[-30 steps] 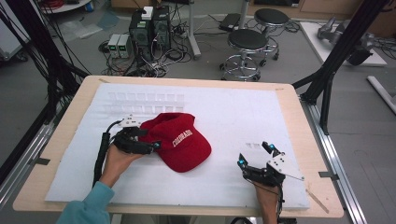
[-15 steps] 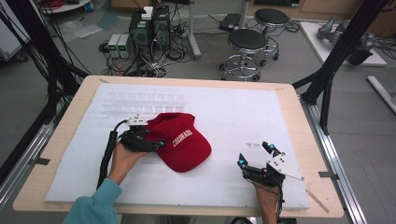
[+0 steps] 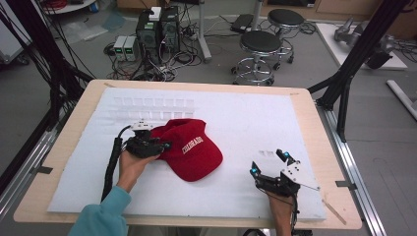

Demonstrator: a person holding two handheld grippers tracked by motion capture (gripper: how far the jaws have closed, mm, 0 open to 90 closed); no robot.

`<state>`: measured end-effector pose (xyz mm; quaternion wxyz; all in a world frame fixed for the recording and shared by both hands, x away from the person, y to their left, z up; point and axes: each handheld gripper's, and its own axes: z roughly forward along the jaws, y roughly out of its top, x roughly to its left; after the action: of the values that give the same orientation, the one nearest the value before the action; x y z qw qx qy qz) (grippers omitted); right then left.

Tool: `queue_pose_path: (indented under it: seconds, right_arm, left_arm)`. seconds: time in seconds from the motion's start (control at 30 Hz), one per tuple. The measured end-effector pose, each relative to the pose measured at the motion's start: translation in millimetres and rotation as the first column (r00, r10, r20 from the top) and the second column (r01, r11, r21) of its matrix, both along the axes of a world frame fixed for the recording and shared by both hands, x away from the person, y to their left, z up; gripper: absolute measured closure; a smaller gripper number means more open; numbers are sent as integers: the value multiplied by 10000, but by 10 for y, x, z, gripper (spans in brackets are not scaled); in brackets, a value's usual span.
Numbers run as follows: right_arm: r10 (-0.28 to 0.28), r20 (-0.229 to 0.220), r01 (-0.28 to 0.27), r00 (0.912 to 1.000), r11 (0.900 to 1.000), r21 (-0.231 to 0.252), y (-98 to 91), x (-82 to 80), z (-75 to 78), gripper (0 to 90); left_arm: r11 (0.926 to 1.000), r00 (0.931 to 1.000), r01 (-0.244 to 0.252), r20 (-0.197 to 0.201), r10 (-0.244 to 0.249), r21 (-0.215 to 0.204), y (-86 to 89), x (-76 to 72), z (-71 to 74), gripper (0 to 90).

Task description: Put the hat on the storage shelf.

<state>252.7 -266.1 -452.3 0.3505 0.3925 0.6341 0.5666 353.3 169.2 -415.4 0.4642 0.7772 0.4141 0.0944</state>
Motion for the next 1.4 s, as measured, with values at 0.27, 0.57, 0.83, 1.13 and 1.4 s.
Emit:
queue_pose_path:
  seconds: [0.27,0.57,0.83,1.13,1.4]
  right_arm:
    - [6,-15,-6,10000,10000,-32,-1,8,2,25]
    - [-38,-318,32,9995,9998,-216,20,39,15,25]
    - [-140,-628,101,9979,9980,-620,52,80,28,25]
    - [-190,-654,152,9977,9982,-589,53,76,28,25]
    - [-161,-727,116,9972,9981,-610,59,79,32,25]
  left_arm:
    - [9989,9941,450,978,-460,126,-5,-54,47,857]
    - [9889,9657,1487,2147,-1457,21,22,-100,147,865]
    - [9830,9581,1835,2251,-1774,-65,21,-109,278,867]
    - [9799,9539,1975,2364,-1851,-295,17,-123,480,868]
    - [9598,9221,2778,2913,-2547,-402,73,-110,721,868]
